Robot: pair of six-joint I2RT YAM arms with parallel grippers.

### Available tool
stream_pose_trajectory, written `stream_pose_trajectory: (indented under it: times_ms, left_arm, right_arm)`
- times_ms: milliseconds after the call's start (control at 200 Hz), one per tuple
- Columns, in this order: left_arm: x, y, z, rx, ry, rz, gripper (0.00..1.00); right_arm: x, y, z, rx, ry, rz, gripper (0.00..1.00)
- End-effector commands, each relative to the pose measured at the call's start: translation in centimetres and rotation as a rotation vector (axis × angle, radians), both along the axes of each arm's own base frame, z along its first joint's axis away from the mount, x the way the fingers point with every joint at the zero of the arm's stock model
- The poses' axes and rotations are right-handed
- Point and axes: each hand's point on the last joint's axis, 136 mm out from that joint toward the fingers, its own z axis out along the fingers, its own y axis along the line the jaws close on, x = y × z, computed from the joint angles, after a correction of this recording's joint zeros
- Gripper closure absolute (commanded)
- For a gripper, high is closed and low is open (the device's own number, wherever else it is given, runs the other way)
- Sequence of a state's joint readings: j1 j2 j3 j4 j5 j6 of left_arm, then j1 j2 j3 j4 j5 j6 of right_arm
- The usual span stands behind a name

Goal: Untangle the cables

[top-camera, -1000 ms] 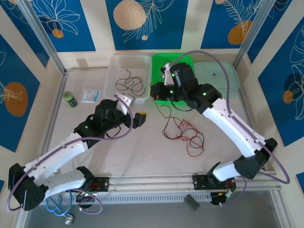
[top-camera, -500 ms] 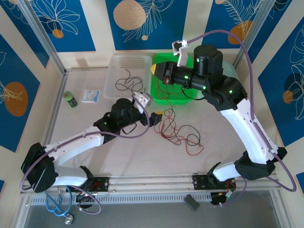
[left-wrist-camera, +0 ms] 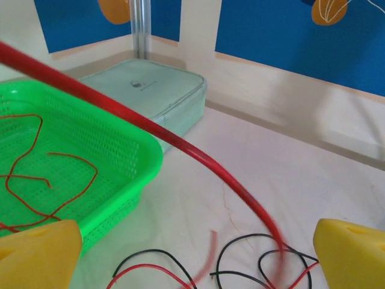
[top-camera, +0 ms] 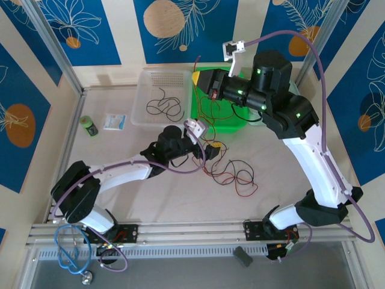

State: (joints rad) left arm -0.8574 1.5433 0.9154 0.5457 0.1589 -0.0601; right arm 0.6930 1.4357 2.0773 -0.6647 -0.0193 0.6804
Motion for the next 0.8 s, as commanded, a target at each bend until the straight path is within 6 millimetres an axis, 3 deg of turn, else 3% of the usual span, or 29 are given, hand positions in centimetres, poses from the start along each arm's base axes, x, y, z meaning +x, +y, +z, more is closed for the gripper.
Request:
stream_pose_trajectory:
  times_ms: [0,65,130,285,415,795]
  left_arm:
    - [1.3,-0.7,0.2,0.024,-0.084,0.041,0.03]
    - [2.4,-0.7,-0.1,0.054,-0.114,0.095,0.07]
    - [3.3,-0.8,-0.3,0.076,-0.13,0.128,0.18]
    - [3.6,-0.9,-1.0,0.086,-0.124,0.15,0.69]
    - [3.0,-0.5,-2.0,0.089,-0.107,0.172,1.0]
    - [1.5,0.9,-4.7,0.097,-0.038,0.206,1.0]
  right_arm:
    - [-0.3,-0.5,2.6,0.047,-0.067,-0.011,1.0]
    - [-0.5,-0.7,3.3,0.06,-0.081,-0.008,1.0]
    - [-0.7,-1.0,4.0,0.069,-0.099,-0.013,1.0]
    - [-1.1,-2.3,5.8,0.077,-0.158,-0.054,1.0]
    - [-1.1,-3.9,7.6,0.081,-0.226,-0.115,1.0]
    - [0.7,-8.3,12.1,0.063,-0.402,-0.344,1.0]
